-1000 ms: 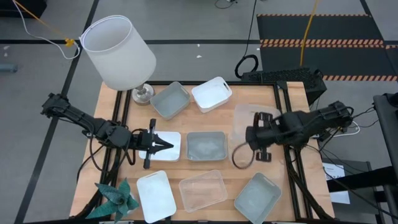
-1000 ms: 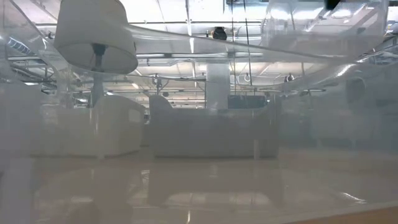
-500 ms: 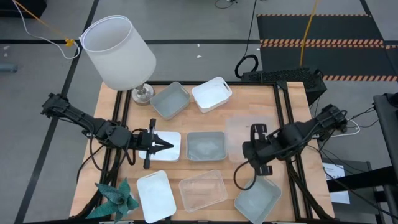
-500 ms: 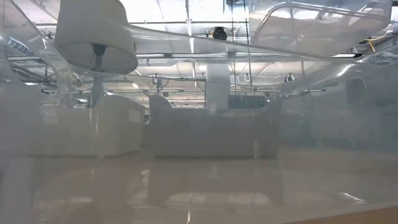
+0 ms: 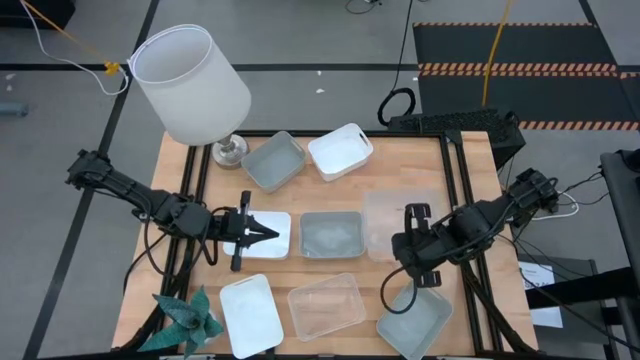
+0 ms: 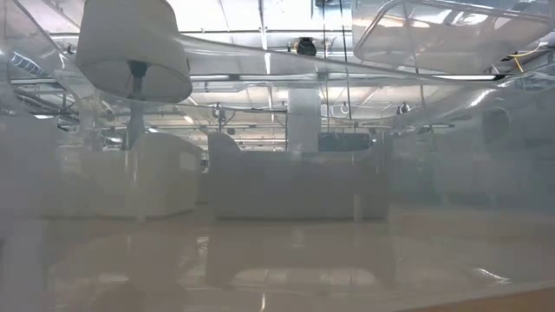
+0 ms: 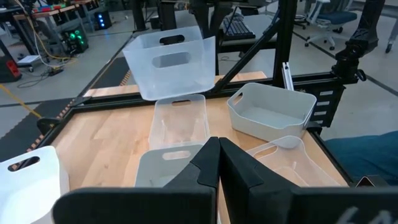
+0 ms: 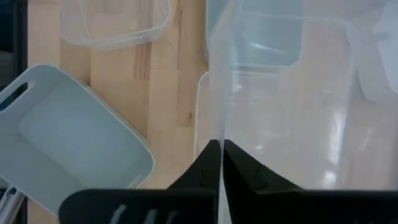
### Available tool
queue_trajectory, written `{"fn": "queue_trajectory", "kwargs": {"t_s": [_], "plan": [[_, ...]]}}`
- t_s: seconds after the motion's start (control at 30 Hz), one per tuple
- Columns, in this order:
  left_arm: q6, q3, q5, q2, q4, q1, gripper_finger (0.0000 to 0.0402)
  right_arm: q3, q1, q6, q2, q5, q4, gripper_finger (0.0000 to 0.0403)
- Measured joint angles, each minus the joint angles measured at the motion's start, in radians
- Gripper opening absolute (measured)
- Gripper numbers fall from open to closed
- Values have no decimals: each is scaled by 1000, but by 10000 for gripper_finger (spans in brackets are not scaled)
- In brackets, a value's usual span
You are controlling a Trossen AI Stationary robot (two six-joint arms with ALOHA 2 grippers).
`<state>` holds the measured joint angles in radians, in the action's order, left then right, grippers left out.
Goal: Stack baskets by color
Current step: Stack the top transparent bin on the middle transparent bin
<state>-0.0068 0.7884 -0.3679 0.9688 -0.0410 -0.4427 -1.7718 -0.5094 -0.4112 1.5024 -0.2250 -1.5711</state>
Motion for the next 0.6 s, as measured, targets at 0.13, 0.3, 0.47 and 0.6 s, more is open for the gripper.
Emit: {"fn": "queue_trajectory", "kwargs": {"t_s": [0.13,0.3,0.47,0.6], "plan": [[-2,0,0,0,0,0,10,1,-24,-41,0,-46,0,0],[-2,0,0,0,0,0,10,47,-53,-58,-1,-60,0,0],[-2,0,0,0,0,0,10,108,-72,-90,0,-59,0,0],[-2,0,0,0,0,0,10,163,-76,-105,0,-58,0,0]]}}
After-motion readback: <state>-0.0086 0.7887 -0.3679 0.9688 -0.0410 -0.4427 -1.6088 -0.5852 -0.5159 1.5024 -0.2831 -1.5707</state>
